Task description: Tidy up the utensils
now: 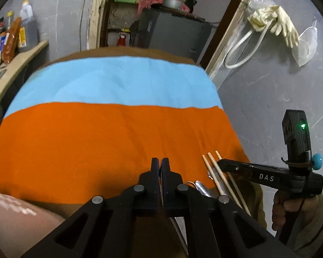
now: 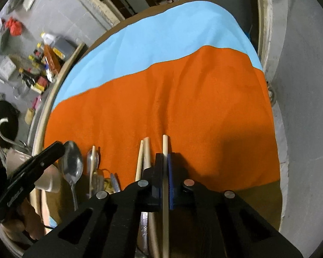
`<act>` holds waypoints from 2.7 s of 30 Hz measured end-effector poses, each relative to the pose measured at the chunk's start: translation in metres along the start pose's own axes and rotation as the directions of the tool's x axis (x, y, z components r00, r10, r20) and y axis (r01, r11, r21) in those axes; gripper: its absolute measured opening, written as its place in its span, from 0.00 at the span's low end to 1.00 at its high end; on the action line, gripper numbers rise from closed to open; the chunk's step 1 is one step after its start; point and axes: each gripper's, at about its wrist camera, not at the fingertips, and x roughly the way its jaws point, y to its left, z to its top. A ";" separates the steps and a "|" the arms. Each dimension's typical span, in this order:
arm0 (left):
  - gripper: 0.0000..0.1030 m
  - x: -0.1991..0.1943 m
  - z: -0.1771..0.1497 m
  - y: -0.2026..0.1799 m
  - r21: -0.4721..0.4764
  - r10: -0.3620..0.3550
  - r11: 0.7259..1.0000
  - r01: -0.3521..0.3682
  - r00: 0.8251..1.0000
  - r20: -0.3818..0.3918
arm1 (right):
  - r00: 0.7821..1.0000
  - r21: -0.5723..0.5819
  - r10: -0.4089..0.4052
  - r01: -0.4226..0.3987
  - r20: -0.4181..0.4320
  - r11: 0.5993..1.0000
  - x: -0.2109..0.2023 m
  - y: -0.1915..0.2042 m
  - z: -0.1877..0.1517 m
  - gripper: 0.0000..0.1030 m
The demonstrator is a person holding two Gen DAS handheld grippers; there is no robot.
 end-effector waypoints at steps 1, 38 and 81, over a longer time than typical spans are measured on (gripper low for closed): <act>0.03 -0.007 -0.001 -0.002 0.009 0.004 1.000 -0.004 1.000 0.018 | 1.000 0.016 0.014 -0.014 0.016 1.000 -0.003 -0.001 -0.002 0.04; 0.02 -0.266 0.025 0.075 0.054 0.051 0.994 -0.097 0.834 0.549 | 0.619 -0.249 0.273 -0.128 0.736 0.960 -0.190 0.182 -0.027 0.04; 0.02 -0.260 -0.012 0.189 -0.179 0.157 0.980 -0.083 0.877 0.454 | 0.627 -0.404 0.361 -0.080 0.691 0.911 -0.072 0.296 -0.034 0.05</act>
